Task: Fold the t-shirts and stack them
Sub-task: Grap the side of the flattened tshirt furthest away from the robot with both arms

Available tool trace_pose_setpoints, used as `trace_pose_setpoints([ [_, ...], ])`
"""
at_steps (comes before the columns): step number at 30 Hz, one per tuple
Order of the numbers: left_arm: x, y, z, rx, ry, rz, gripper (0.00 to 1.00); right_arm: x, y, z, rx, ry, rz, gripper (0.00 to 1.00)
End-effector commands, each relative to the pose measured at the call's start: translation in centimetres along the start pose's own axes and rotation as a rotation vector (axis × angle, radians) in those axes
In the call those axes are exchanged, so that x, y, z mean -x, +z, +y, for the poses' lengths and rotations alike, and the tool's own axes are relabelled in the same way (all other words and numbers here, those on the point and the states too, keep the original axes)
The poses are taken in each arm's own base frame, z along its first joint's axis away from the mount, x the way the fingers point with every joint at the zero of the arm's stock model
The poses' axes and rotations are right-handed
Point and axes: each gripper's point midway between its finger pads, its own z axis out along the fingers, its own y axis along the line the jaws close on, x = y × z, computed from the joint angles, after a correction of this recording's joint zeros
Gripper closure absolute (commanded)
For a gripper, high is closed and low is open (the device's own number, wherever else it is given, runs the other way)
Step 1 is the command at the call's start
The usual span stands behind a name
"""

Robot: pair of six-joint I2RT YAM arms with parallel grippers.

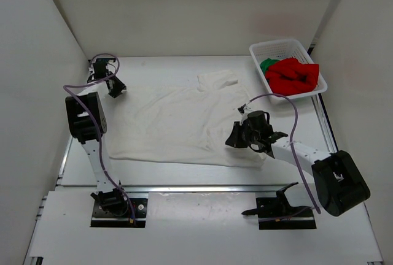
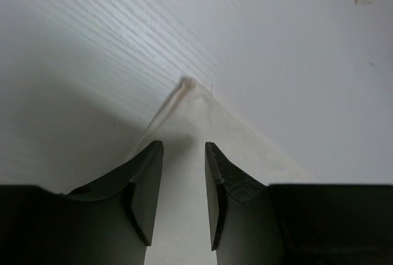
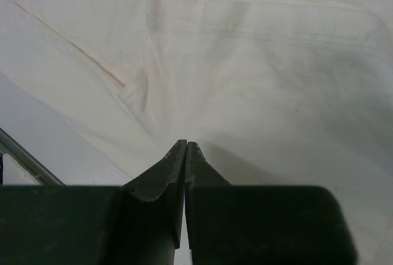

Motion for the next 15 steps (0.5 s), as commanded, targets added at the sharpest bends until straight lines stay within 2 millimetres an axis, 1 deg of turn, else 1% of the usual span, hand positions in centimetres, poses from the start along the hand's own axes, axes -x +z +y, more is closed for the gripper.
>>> trace_pose_setpoints([
  [1,2.2,-0.1,-1.2,-0.041,-0.021,-0.033,0.55,0.1,0.8,1.4,0.075,-0.043,-0.001,0.99],
  [2,2.7,0.1,-1.6,-0.04,-0.016,-0.043,0.54,0.3,1.0,1.6,0.084,-0.047,0.0,1.0],
  [3,3.5,0.2,-1.3,-0.031,-0.019,-0.052,0.53,0.0,1.2,1.5,0.08,-0.04,0.011,1.0],
  [5,2.9,0.7,-1.6,-0.01,0.003,-0.037,0.52,-0.1,1.3,1.4,0.08,-0.033,0.009,1.0],
  [7,3.2,1.2,-1.7,0.022,0.029,-0.04,0.53,-0.1,1.3,1.5,0.085,-0.025,0.007,0.99],
  [8,3.7,1.4,-1.2,0.042,0.032,-0.045,0.53,0.1,1.3,1.6,0.086,-0.035,0.003,1.0],
  [9,3.2,1.8,-1.9,0.042,0.05,-0.036,0.53,0.4,1.4,1.6,0.086,-0.031,-0.003,1.0],
  [10,2.9,1.9,-1.8,0.049,0.063,-0.021,0.55,0.4,1.3,1.6,0.08,-0.034,-0.002,1.0],
  [11,3.1,2.1,-2.0,0.047,0.075,-0.022,0.55,0.7,1.4,1.7,0.087,-0.037,-0.012,1.0],
  [12,3.1,2.1,-2.3,0.046,0.08,-0.019,0.55,0.7,1.4,1.6,0.082,-0.037,-0.008,0.99],
  [14,2.9,2.4,-2.1,0.073,0.095,-0.024,0.56,1.2,1.3,1.9,0.091,-0.038,-0.015,1.0],
  [15,2.9,2.2,-2.1,0.083,0.104,-0.028,0.58,1.5,1.4,1.9,0.09,-0.039,-0.026,1.0],
])
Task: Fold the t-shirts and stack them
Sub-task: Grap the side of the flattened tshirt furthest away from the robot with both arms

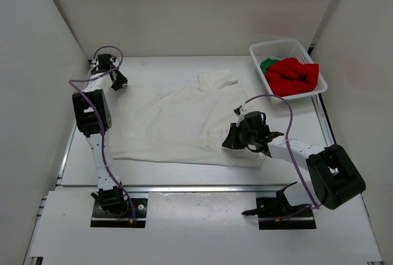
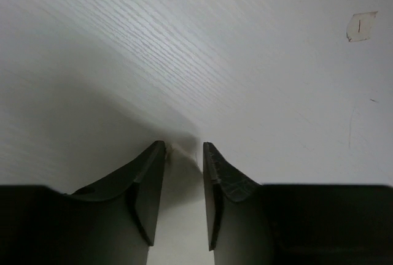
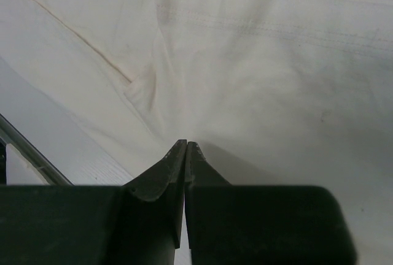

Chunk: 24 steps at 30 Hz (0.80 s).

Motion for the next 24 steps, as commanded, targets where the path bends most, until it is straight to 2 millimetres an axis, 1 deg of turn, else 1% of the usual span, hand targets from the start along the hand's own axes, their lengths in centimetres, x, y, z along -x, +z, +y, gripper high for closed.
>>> trace_pose_setpoints([
  [1,0.4,-0.7,0.0,0.041,0.041,-0.009,0.61,2.8,0.1,1.3,0.038,-0.035,-0.073,0.99],
  [2,0.3,-0.7,0.1,0.052,0.042,-0.01,0.66,3.3,0.0,1.1,0.03,-0.033,-0.086,0.98],
  [3,0.1,-0.6,0.2,0.051,0.041,-0.006,0.7,3.4,0.1,0.9,0.021,-0.022,-0.083,0.99],
  [4,0.5,-0.7,0.7,0.053,0.03,-0.011,0.72,3.6,-0.1,0.7,0.014,-0.017,-0.088,0.97],
  [5,0.4,-0.9,0.5,0.053,0.032,-0.009,0.78,4.4,-0.2,0.7,0.015,-0.016,-0.107,0.96],
  [6,0.8,-0.9,0.9,0.058,0.025,-0.023,0.81,4.6,-0.3,0.8,0.015,-0.021,-0.118,0.93],
  [7,0.7,-1.2,0.7,0.057,0.025,-0.028,0.88,5.3,-0.4,0.6,0.01,-0.021,-0.13,0.89],
  [8,0.6,-1.2,0.8,0.06,0.023,-0.032,0.93,6.4,-0.6,0.3,0.0,-0.011,-0.156,0.87],
  [9,1.0,-1.6,1.0,0.063,0.018,-0.048,0.96,7.3,-0.6,0.4,0.0,-0.018,-0.174,0.83],
  [10,1.5,-2.1,1.2,0.063,0.005,-0.059,1.0,7.9,-0.4,-0.2,-0.015,-0.009,-0.185,0.78],
  [11,1.1,-2.1,0.9,0.062,0.0,-0.058,1.0,9.4,-0.8,-0.2,-0.016,-0.011,-0.217,0.77],
  [12,1.9,-2.7,0.9,0.052,-0.008,-0.074,1.0,10.7,-0.6,-0.3,-0.021,0.002,-0.232,0.74],
  [13,2.0,-3.1,0.5,0.044,-0.015,-0.081,1.0,11.1,-0.3,-1.4,-0.055,0.005,-0.226,0.71],
  [14,1.8,-3.7,0.1,0.038,-0.013,-0.087,1.0,12.9,0.1,-1.8,-0.078,0.006,-0.246,0.68],
  [15,2.5,-4.2,-0.1,0.033,-0.015,-0.104,1.0,14.8,-0.1,-1.9,-0.093,0.012,-0.27,0.69],
  [16,2.4,-4.7,-0.1,0.036,-0.01,-0.109,1.0,15.0,0.4,-2.9,-0.12,0.013,-0.257,0.68],
  [17,2.8,-5.6,-0.8,0.019,-0.008,-0.131,1.0,17.0,0.6,-3.3,-0.134,0.01,-0.286,0.67],
  [18,2.8,-5.8,-0.6,0.021,-0.017,-0.134,1.0,19.0,0.2,-3.5,-0.156,0.002,-0.318,0.67],
  [19,3.2,-6.6,-0.6,0.006,-0.029,-0.152,1.0,20.7,0.3,-4.3,-0.176,0.005,-0.331,0.66],
  [20,3.1,-7.3,-0.9,-0.008,-0.034,-0.162,1.0,21.0,1.2,-5.1,-0.203,0.007,-0.322,0.66],
  [21,3.0,-7.9,-1.1,-0.025,-0.049,-0.172,1.0,22.6,1.4,-5.7,-0.217,0.01,-0.34,0.66],
  [22,3.1,-8.2,-1.4,-0.05,-0.063,-0.168,1.0,25.2,1.0,-5.7,-0.219,-0.004,-0.387,0.66],
  [23,3.2,-8.6,-1.1,-0.059,-0.086,-0.172,1.0,24.6,1.9,-6.8,-0.233,0.021,-0.34,0.66],
  [24,3.1,-9.1,-1.8,-0.088,-0.096,-0.173,1.0,25.9,2.3,-7.4,-0.248,0.026,-0.344,0.64],
])
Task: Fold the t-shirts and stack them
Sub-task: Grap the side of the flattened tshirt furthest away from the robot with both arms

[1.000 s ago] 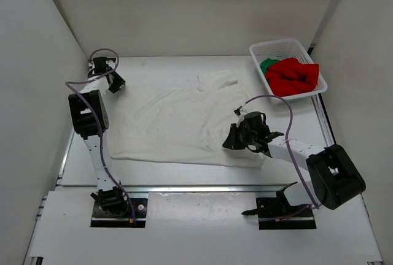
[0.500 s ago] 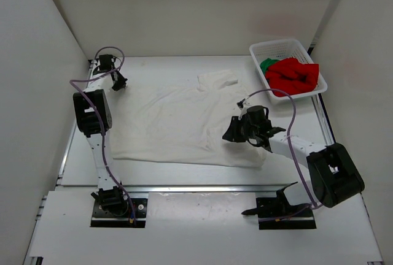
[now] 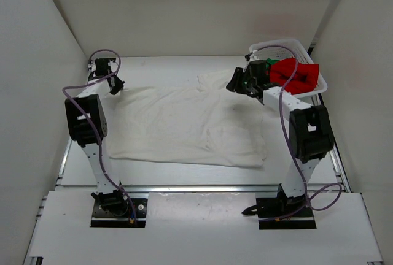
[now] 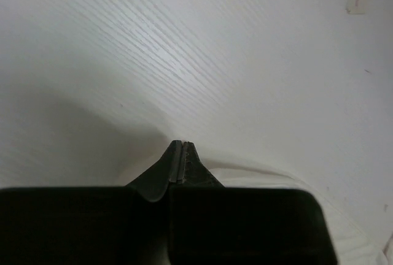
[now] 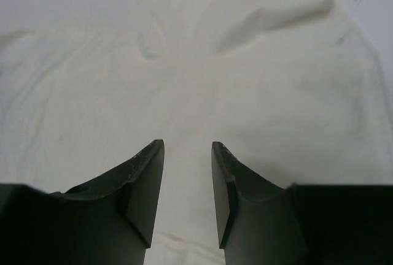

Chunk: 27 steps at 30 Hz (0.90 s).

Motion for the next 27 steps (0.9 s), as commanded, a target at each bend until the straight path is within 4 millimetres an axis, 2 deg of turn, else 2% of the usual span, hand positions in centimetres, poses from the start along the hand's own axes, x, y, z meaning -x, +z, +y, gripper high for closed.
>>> trace_pose_setpoints([
  [1,4.2,-4.5,-3.4,-0.141,-0.068,-0.116,1.0,5.6,1.7,-2.1,-0.086,-0.015,-0.074,0.64],
  [2,4.3,-5.0,-3.6,-0.146,-0.072,-0.127,1.0,4.8,2.9,-3.3,-0.117,-0.018,-0.035,0.64],
  [3,4.5,-5.2,-3.9,-0.163,-0.078,-0.133,1.0,7.1,3.2,-3.1,-0.122,-0.043,-0.075,0.62],
  [4,4.7,-5.8,-3.8,-0.172,-0.084,-0.136,1.0,8.2,4.3,-4.0,-0.152,-0.052,-0.072,0.61],
  [6,4.2,-6.7,-4.8,-0.218,-0.099,-0.137,1.0,9.4,6.9,-5.7,-0.196,-0.045,-0.024,0.6],
  [7,4.0,-6.8,-4.8,-0.223,-0.114,-0.132,1.0,10.1,7.4,-6.3,-0.209,-0.056,-0.023,0.6],
  [8,3.9,-7.2,-5.0,-0.234,-0.118,-0.137,1.0,7.8,9.1,-8.5,-0.258,-0.043,0.057,0.6],
  [9,4.1,-7.5,-5.4,-0.258,-0.13,-0.144,1.0,10.6,9.5,-7.0,-0.237,-0.073,0.008,0.6],
  [10,3.8,-7.9,-5.7,-0.276,-0.132,-0.139,1.0,11.5,10.6,-8.1,-0.265,-0.082,0.008,0.59],
  [11,3.8,-8.3,-6.0,-0.283,-0.122,-0.142,1.0,12.4,11.7,-8.4,-0.265,-0.092,0.004,0.59],
  [12,3.5,-8.2,-6.3,-0.294,-0.123,-0.139,1.0,12.9,12.1,-9.0,-0.27,-0.087,-0.002,0.58],
  [13,3.4,-8.6,-6.7,-0.307,-0.118,-0.142,1.0,12.4,13.4,-10.0,-0.273,-0.078,0.009,0.56],
  [14,3.4,-8.6,-6.6,-0.312,-0.123,-0.142,1.0,11.8,14.0,-10.2,-0.247,-0.056,0.021,0.56],
  [15,3.2,-8.6,-6.7,-0.315,-0.122,-0.145,1.0,10.7,14.2,-11.4,-0.238,-0.016,0.051,0.56],
  [18,3.1,-8.8,-6.8,-0.335,-0.133,-0.146,1.0,9.7,15.2,-11.1,-0.202,-0.016,0.044,0.56],
  [20,3.1,-8.7,-6.8,-0.333,-0.124,-0.144,1.0,10.3,15.6,-10.1,-0.153,0.0,0.028,0.55],
  [25,2.9,-8.6,-6.7,-0.336,-0.125,-0.137,1.0,8.2,17.4,-10.3,-0.103,0.09,0.06,0.55],
  [26,2.8,-8.7,-7.0,-0.343,-0.123,-0.142,1.0,8.4,17.5,-9.3,-0.073,0.098,0.055,0.55],
  [27,2.9,-8.6,-7.1,-0.345,-0.124,-0.142,1.0,8.5,17.7,-9.2,-0.065,0.111,0.05,0.55],
])
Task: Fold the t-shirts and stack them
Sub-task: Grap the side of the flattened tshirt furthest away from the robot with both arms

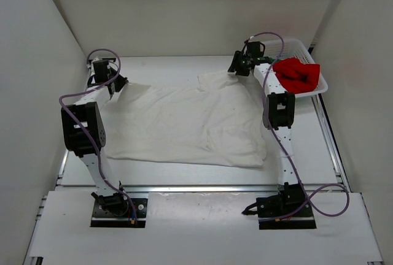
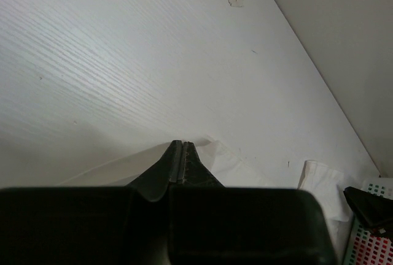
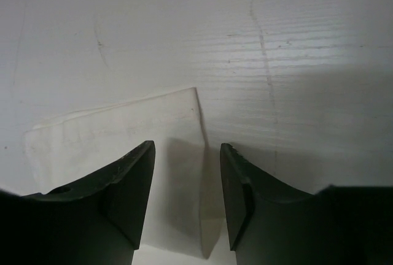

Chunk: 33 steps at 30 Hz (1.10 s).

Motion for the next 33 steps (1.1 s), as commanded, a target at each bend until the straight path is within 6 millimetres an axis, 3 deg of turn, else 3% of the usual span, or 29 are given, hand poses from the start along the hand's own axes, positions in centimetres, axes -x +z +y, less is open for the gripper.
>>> trace_pose_setpoints([
  [1,2.5,-2.3,-2.9,-0.087,0.004,-0.071,1.0,1.1,0.7,1.7,0.076,0.037,-0.048,0.55],
  [11,1.7,-2.7,-2.9,-0.105,-0.001,-0.064,1.0,1.4,1.5,2.3,0.135,0.111,-0.067,0.6],
  [21,1.5,-2.7,-2.2,-0.098,0.012,-0.068,1.0,2.2,2.3,3.1,0.203,0.149,-0.106,0.85],
  [24,1.3,-2.8,-2.1,-0.098,0.014,-0.063,1.0,4.2,1.3,4.3,0.226,0.102,-0.159,0.89],
  [26,1.3,-2.8,-2.5,-0.107,0.01,-0.065,1.0,5.3,0.4,4.7,0.231,0.084,-0.184,0.98],
  [27,1.2,-2.9,-2.6,-0.113,0.013,-0.065,1.0,6.3,-0.8,5.3,0.234,0.067,-0.197,0.99],
  [33,1.9,-4.4,-2.3,-0.13,-0.018,-0.078,1.0,6.4,-6.7,6.9,0.165,-0.101,-0.103,1.0],
])
